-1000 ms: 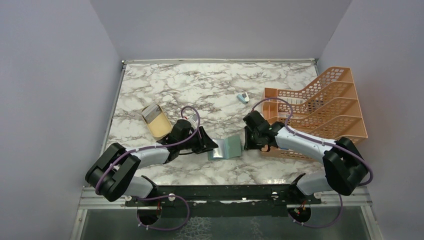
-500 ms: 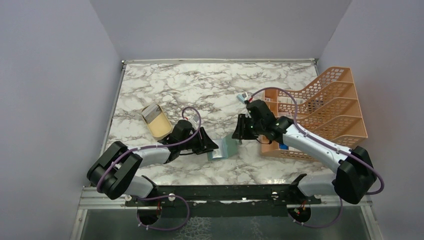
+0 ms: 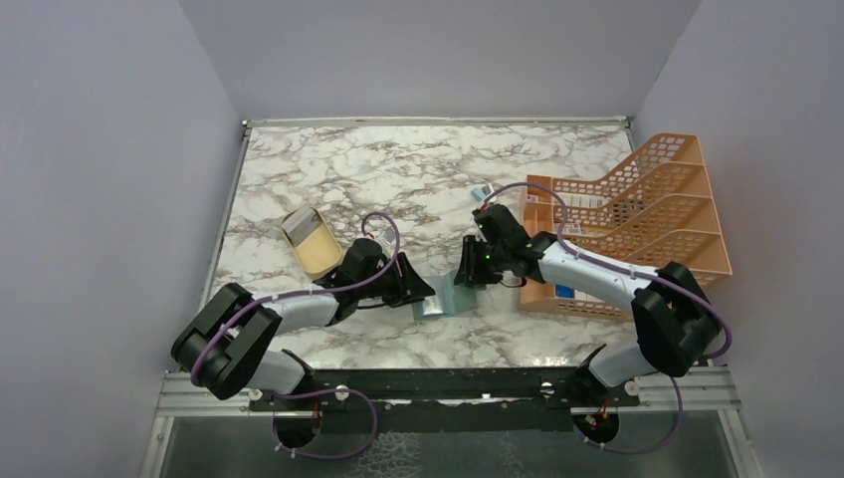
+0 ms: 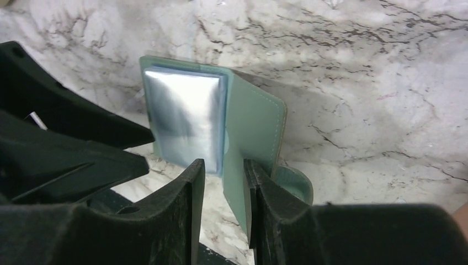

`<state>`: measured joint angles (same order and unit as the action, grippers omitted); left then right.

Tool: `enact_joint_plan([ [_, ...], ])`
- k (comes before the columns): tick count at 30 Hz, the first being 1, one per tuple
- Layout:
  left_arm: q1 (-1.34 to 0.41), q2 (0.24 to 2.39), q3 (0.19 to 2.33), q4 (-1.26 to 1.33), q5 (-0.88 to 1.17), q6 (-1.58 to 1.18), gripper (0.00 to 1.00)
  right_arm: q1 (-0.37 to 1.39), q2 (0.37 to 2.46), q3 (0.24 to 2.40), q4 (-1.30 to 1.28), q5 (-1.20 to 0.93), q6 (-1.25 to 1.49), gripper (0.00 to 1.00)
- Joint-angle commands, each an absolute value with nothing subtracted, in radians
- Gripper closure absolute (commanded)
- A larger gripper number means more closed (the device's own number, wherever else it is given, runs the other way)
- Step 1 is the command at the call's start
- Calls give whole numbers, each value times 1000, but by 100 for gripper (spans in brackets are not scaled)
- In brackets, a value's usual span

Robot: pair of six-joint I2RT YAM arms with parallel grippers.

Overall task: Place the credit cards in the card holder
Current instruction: Open the card holder at the center of the board.

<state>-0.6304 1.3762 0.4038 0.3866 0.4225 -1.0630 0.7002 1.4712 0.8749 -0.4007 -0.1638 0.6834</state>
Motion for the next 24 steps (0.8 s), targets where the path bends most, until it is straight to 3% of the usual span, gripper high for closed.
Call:
enact_joint_plan([
  [1,-629,1325,430,324,376,-1031,55,699,1486,849,-399,-71,668,69],
  [9,-628,1280,530,76,266,-884,49,699,1509,788,-384,-80,662,71],
  [24,-622,1355,512,149,310,-893,60,699,1486,714,-346,-63,678,73],
])
